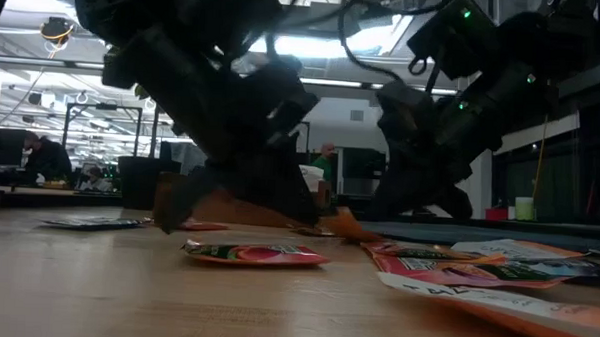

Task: Pick & Place Tea
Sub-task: Put the orange tea bag into the middle section of the wooden organizer

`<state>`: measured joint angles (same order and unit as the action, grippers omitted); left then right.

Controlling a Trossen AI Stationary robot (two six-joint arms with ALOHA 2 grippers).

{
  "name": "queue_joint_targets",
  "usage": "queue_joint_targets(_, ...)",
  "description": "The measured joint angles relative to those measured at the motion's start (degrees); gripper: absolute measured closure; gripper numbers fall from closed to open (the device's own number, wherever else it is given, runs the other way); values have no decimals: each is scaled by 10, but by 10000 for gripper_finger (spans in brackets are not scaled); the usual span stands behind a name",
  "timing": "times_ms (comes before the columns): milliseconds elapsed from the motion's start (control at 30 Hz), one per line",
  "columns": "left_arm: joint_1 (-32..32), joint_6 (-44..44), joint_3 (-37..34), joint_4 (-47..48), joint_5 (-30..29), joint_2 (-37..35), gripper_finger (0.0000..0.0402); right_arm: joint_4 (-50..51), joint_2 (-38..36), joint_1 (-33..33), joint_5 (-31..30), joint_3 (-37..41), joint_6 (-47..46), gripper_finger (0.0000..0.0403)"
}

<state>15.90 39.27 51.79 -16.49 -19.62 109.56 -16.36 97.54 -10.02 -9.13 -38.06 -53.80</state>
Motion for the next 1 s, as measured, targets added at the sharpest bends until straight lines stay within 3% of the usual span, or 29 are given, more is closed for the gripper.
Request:
queue_joint_targets(233, 32, 75, 0, 15, 8, -60, 400, 8, -50, 0, -2, 0, 41, 398)
queue_joint_targets(367, 40, 109, 0, 84, 29, -113, 400, 13, -75, 0, -1, -1, 77, 398)
queue_joint_targets(533, 41, 132, 0, 167, 90, -183, 400, 12, -102, 1, 11, -1, 159, 397)
queue_joint_targets(667, 43, 146, 0, 188, 100, -229, 400, -9, -108, 2, 12, -1, 230, 391)
queue_joint_targets(833, 44, 244, 0, 205, 110, -261, 400, -38, -109, 3, 13, -1, 302, 384)
queue_joint_targets(1000, 45, 282, 0, 207, 105, -265, 400, -42, -109, 3, 13, -1, 318, 383)
